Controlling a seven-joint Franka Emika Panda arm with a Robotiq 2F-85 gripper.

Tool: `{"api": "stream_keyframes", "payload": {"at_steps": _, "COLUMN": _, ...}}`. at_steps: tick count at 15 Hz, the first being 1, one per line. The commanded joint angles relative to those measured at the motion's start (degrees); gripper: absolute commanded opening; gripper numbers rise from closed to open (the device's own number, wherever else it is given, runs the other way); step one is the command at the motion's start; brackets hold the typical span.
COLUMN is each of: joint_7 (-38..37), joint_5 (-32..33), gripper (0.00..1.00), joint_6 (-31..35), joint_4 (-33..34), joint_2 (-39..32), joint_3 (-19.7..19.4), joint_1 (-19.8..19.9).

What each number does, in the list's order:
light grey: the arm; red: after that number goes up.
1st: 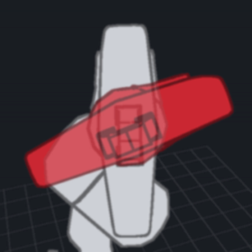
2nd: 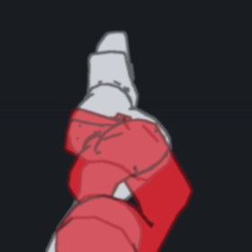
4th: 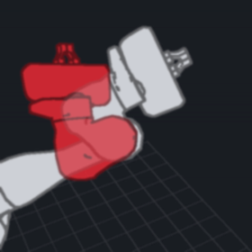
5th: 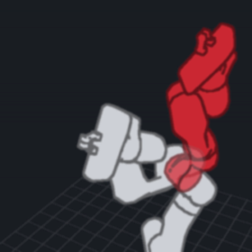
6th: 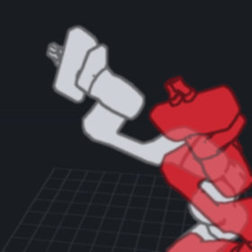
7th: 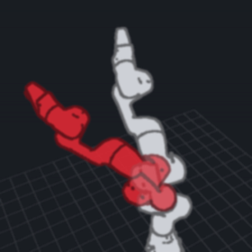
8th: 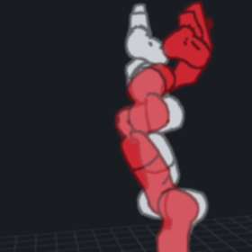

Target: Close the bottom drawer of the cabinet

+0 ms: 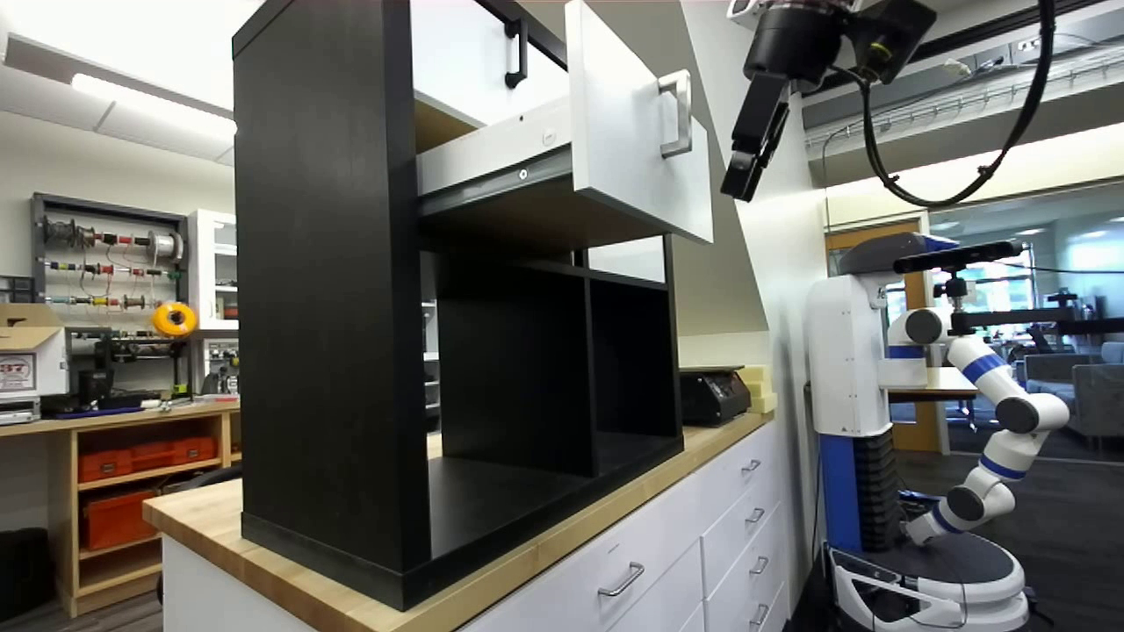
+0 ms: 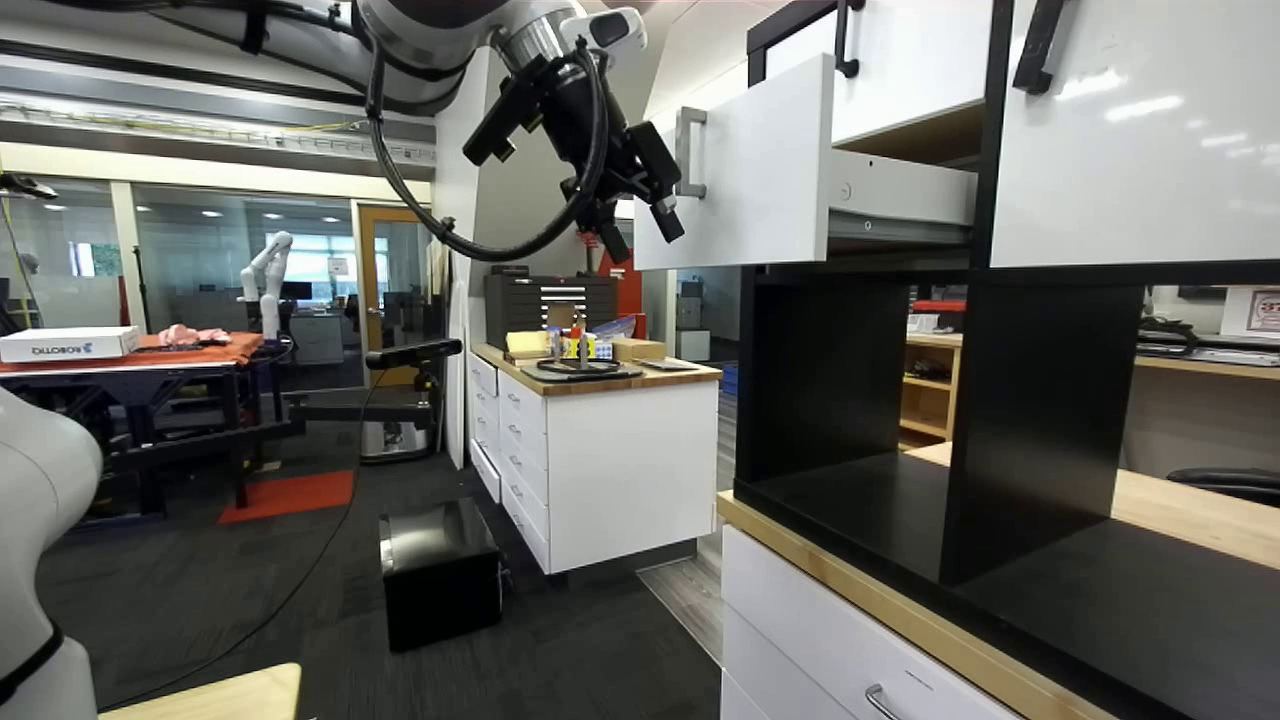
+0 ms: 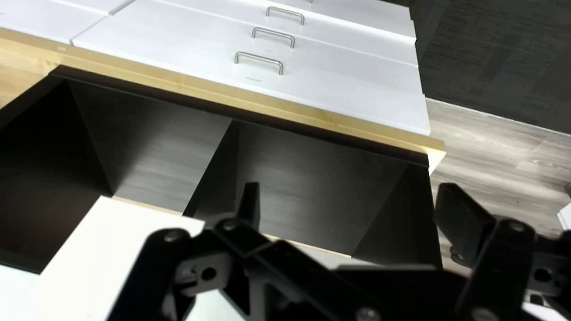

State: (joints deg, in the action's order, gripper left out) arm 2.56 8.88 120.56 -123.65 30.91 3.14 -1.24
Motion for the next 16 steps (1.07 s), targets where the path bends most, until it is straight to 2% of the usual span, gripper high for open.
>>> {"api": "stream_keyframes", "payload": {"at_steps": 1, "joint_7": 0.02, "joint_5": 1.32, "gripper": 1.0, "joint_6": 4.95, "joint_4": 1.54, "joint_2": -1.15, "joint_3": -0.46, "joint_1": 0.56}}
{"api": "stream_keyframes", "payload": {"at_steps": 7, "joint_7": -0.38, "joint_5": 0.91, "gripper": 1.0, "joint_6": 13.55, "joint_4": 1.71, "joint_2": -1.75, "joint_3": -1.15, "joint_1": 1.39}}
{"api": "stream_keyframes", "payload": {"at_steps": 16, "joint_7": -3.28, "joint_5": -0.75, "gripper": 1.0, "joint_6": 14.09, "joint_4": 4.23, "joint_2": -1.67, "joint_3": 0.15, "joint_1": 0.98}}
